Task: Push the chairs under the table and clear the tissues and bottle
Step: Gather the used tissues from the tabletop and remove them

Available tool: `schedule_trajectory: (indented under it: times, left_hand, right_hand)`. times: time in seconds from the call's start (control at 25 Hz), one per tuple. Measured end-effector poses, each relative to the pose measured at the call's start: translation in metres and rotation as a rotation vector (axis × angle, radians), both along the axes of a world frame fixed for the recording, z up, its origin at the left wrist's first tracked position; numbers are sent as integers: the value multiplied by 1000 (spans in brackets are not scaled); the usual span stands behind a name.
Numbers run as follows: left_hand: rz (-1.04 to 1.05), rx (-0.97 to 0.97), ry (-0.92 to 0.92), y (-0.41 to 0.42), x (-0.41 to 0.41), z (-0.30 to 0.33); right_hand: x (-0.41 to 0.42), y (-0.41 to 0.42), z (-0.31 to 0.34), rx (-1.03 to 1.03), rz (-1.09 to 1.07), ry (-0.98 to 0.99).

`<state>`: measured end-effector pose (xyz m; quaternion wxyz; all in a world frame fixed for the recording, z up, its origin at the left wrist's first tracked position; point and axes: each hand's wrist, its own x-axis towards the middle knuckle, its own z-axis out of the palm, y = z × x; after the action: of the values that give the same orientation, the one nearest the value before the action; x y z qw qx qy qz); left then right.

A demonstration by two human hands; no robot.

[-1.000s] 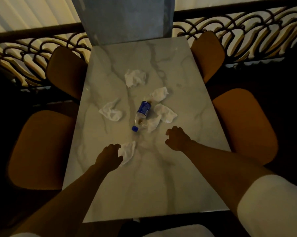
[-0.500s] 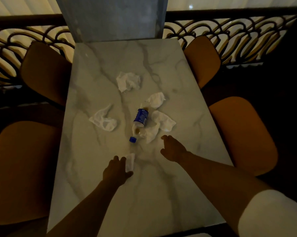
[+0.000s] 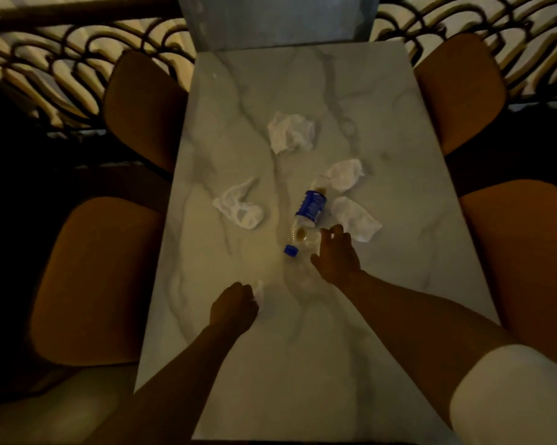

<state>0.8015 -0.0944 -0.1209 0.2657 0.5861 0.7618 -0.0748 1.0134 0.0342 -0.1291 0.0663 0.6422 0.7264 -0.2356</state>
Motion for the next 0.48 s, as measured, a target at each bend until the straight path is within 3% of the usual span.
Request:
schedule_trajectory:
  times: [0.28, 0.4, 0.48]
  left_hand:
    - [19, 217, 14, 87, -27, -10]
    - [-53, 208, 31, 144, -28, -31]
    - [-17, 152, 27, 160, -21, -42]
  right_hand:
    - [21, -15, -23, -105, -52, -16]
    - [41, -4, -15, -131, -141, 230]
    - [53, 15, 1, -34, -257, 350]
